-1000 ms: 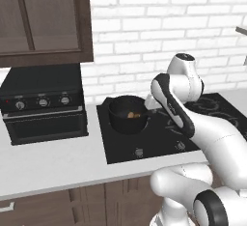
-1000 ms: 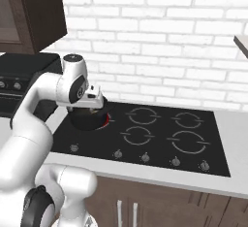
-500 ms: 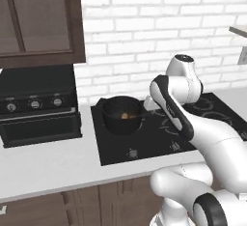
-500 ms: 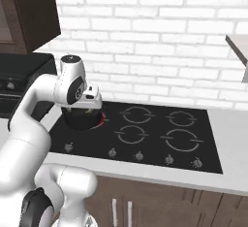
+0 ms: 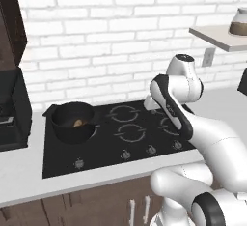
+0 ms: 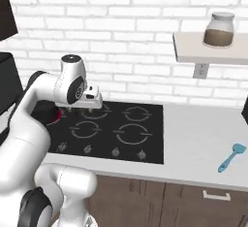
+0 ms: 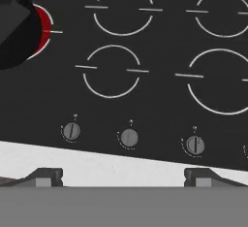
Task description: Put the sweet potato and mushroom in the pot. Retrieve the spatula and lightly stir the vegetables in the pot.
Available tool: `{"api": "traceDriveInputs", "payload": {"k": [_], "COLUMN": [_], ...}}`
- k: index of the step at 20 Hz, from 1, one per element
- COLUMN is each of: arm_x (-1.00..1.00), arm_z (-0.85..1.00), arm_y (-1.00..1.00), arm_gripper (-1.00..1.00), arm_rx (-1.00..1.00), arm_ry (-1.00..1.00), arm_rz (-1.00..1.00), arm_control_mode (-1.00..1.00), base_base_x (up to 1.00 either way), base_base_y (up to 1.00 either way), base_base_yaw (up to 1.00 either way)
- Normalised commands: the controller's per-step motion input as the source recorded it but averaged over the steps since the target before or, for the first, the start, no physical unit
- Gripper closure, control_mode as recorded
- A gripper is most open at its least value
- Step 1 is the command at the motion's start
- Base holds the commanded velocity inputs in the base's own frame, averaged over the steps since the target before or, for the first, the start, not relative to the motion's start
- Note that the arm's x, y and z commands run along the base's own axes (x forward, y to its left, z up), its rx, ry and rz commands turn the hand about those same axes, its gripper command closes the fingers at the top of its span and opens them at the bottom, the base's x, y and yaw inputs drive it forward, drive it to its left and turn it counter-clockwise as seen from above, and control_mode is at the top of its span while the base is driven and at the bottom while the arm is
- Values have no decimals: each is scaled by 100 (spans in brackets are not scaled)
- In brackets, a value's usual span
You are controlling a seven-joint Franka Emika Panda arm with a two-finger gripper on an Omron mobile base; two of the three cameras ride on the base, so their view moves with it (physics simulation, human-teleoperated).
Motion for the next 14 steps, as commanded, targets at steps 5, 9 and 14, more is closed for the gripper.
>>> {"api": "traceDriveInputs", "payload": {"k": [5,9,14], "arm_x": [0,0,0], "arm_z": [0,0,0], "arm_y": [0,0,0], "arm_gripper": [-100,-100,-100], "arm_rx": [0,0,0], "arm_ry": [0,0,0], "arm_rz": [0,0,0], "arm_control_mode": [100,100,100], "base_base_x": [0,-3,-2], "base_base_y": [-89,-76,-66], "base_base_yaw": [0,-3,-11]}}
